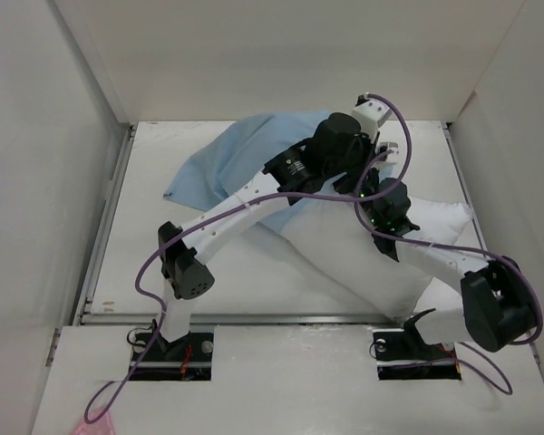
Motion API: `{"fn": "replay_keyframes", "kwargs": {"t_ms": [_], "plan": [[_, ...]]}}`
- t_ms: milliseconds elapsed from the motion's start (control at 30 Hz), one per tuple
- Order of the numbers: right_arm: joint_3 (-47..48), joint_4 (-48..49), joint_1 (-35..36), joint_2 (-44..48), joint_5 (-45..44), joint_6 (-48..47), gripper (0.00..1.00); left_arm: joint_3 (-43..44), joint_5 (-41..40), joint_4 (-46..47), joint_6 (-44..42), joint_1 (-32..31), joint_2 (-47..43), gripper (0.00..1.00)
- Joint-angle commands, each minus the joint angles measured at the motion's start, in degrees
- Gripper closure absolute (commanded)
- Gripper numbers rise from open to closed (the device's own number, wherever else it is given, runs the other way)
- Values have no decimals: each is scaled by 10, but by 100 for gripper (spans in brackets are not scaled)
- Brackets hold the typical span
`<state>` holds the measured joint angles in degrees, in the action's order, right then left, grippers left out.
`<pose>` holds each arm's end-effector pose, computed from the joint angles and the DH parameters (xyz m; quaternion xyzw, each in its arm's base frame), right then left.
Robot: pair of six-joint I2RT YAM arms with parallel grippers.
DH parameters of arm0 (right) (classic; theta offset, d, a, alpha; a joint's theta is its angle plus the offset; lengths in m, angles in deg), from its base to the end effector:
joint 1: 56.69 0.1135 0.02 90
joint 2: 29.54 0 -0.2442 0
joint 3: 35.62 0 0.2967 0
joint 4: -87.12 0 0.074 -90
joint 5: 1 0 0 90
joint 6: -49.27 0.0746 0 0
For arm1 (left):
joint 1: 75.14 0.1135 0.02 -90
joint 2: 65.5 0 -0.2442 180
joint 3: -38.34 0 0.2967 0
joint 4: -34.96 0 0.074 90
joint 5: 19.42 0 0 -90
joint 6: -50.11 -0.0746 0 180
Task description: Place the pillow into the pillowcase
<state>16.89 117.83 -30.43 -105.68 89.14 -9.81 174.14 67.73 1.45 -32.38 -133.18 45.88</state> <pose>0.3414 0.1686 0.2500 0.0260 0.6616 0.3593 0.6577 0.2815 -0.4442 0.4401 0.3101 0.6948 -0.3352 0.5556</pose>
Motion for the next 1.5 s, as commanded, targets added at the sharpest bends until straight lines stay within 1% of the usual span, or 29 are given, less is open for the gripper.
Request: {"fn": "replay_keyframes", "kwargs": {"t_ms": [0,33,67,100,133,167,200,233,267,300,333,367,433,467,500,533,667,733,833,900,933,1000,1100,1167,1267,1300,1333,1367,1467], "plan": [[-17,165,22,-27,-33,101,100,-21,267,57,84,-92,9,100],[-30,201,22,-22,-33,101,100,-30,246,48,76,-92,10,100],[-42,208,22,-13,-33,101,98,-35,181,41,76,-92,10,100],[-55,208,22,-3,-27,96,79,-43,155,32,76,-82,10,100],[-55,199,16,10,-27,89,69,-43,140,16,81,-72,10,100],[-55,162,16,40,-27,63,54,-53,140,11,87,-60,4,100],[-55,129,16,58,-43,49,28,-53,140,11,93,-48,4,87],[-43,87,16,77,-58,40,20,-53,133,-3,99,-24,-3,53],[-34,-9,16,117,-77,33,16,-53,133,-3,99,-13,-3,21],[-27,-51,16,136,-98,18,12,-53,122,-9,99,-3,-13,0],[-20,-95,16,154,-144,18,2,-53,110,-9,99,5,-22,0],[9,-150,16,183,-173,12,2,-58,95,-9,99,18,-46,0],[73,-383,10,197,-262,6,1,-64,42,-9,92,29,-86,0],[96,-384,10,197,-288,5,1,-76,42,-9,92,29,-101,0],[115,-468,10,197,-303,5,1,-82,31,-9,85,29,-114,0],[129,-496,10,192,-312,-17,1,-88,5,-9,85,35,-127,0],[176,-600,10,179,-351,-44,1,-126,-49,-9,85,35,-179,0],[207,-666,5,166,-378,-44,1,-126,-69,-20,78,40,-185,0],[240,-719,5,153,-391,-49,1,-111,-84,-43,78,40,-185,0],[258,-778,5,153,-385,-49,1,-111,-118,-51,91,40,-185,0],[278,-800,5,153,-366,-54,1,-129,-123,-51,91,45,-190,0],[307,-876,5,138,-337,-77,1,-158,-124,-31,91,45,-199,0],[355,-969,5,122,-322,-66,1,-182,-118,-26,109,56,-192,0],[361,-1000,5,122,-352,-44,1,-195,-110,-21,115,67,-178,0],[354,-1007,5,139,-343,-47,1,-213,-104,-26,127,73,-171,0],[336,-997,5,147,-327,-61,1,-236,-104,-21,127,73,-171,0],[326,-963,12,162,-309,-108,1,-251,-104,-21,136,73,-171,0],[316,-945,23,167,-276,-130,1,-268,-104,-14,141,79,-180,0],[293,-886,36,174,-242,-183,1,-370,-104,20,168,79,-220,0]]}}
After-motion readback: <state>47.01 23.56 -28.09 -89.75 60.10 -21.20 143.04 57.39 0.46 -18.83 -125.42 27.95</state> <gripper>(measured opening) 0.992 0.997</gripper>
